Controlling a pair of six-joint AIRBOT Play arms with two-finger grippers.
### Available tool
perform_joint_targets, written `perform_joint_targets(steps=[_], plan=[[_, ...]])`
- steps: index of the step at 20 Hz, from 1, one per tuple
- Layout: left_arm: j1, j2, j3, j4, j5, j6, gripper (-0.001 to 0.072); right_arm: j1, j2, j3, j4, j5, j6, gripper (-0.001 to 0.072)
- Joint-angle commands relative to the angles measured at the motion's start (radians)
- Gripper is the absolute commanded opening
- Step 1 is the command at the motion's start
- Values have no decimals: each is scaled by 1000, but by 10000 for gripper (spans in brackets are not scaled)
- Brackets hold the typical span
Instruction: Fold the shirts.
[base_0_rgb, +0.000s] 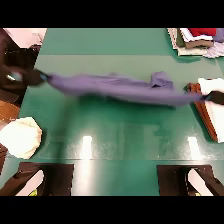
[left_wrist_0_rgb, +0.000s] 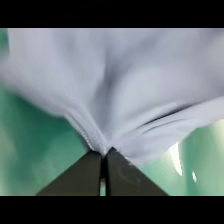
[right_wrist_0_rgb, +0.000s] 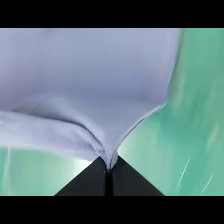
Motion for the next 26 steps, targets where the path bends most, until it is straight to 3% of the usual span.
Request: perform_joint_targets(steps=[1,6,12,15,19,23,26], plan=[[0,72,354,0,18,-8,25,6,71,358,14,-129,26,20],[0,72,814,1,44,-14,25,-94,85,742,8,-122,26,20],[0,72,1028,0,37,-114,25,-165,43,960,7,23,26,20],[0,72,924,35,-4,-114,24,-164,-5,925,11,92,26,20],[0,39,535,36,-47,-114,24,-98,-130,741,6,189,26,20],[0,-123,208,36,-87,-97,25,19,-337,574,-38,219,26,20],[0,-320,115,35,-51,-65,25,94,-500,475,-95,198,45,20]])
